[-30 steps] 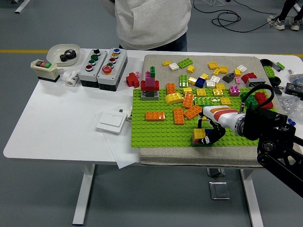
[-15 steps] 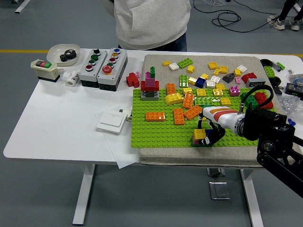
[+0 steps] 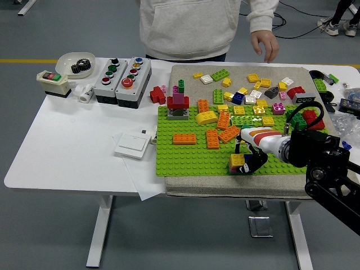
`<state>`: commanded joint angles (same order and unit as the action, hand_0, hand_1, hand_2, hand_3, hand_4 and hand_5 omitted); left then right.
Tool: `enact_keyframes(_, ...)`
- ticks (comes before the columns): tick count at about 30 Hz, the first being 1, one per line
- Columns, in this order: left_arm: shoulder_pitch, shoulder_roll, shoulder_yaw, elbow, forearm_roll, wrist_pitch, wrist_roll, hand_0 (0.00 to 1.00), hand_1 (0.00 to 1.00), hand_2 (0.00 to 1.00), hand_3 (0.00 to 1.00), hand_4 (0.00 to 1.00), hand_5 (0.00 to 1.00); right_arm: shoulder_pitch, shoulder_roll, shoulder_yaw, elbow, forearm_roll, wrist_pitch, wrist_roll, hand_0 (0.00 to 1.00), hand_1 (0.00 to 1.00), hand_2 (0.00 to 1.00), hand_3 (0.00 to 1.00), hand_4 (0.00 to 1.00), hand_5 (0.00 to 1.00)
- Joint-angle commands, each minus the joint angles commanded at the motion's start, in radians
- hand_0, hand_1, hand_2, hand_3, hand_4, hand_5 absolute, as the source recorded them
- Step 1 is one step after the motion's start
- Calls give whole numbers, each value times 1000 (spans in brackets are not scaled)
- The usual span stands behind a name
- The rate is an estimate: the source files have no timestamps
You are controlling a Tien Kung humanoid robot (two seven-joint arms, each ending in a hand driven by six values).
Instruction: Pick up the brick,pile it on top of brick,press brick,pick up the brick,pile it on top of brick,press brick
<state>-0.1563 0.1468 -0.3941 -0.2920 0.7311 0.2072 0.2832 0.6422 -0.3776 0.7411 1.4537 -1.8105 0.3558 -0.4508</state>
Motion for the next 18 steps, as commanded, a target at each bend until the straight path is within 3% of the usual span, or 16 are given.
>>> enact_keyframes(18, -1, 0, 2, -1, -2, 1, 0, 697, 732, 747, 596, 690, 661, -1, -1, -1, -6, -12, 11, 9, 2, 2, 61, 527, 427, 118)
